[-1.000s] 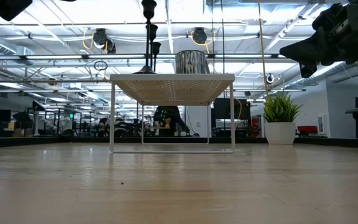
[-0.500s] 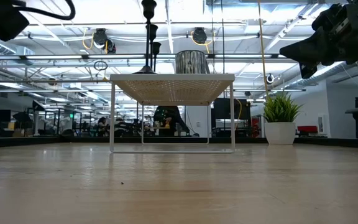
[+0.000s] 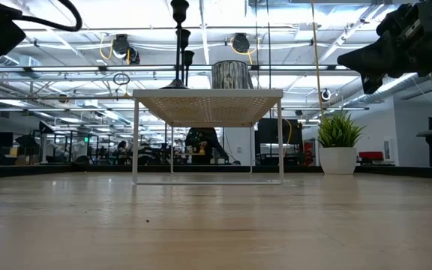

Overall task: Pick & Place candle stick holders
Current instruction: Put the silver scented candles on the shelf aligned with the other silver scented candles

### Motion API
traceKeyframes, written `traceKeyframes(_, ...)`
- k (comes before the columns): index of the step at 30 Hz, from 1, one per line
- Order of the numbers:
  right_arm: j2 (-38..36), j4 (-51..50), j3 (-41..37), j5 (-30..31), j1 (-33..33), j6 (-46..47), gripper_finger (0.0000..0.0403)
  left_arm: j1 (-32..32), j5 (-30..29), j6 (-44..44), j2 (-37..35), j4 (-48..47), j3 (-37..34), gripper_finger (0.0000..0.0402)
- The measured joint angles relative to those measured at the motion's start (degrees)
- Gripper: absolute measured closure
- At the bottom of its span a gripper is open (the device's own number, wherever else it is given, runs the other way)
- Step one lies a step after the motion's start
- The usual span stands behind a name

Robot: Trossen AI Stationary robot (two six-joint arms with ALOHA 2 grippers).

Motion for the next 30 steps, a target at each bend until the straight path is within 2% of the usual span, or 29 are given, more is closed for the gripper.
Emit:
traceKeyframes(8, 0.0, 0.0, 0.0, 0.1, 0.0, 0.0, 0.0403, 0.7, -0.3, 0.4, -0.2, -8.6, 2.7, 0.0011)
traceKeyframes(16, 0.0, 0.0, 0.0, 0.1, 0.0, 0.2, 0.0403, 0.1, -0.6, -1.6, -0.2, -9.0, 2.0, 0.0011)
traceKeyframes(30, 0.0, 0.0, 0.0, -0.1, 0.0, 0.2, 0.0403, -2.9, -6.1, -8.1, -0.2, -9.6, 1.8, 0.0011)
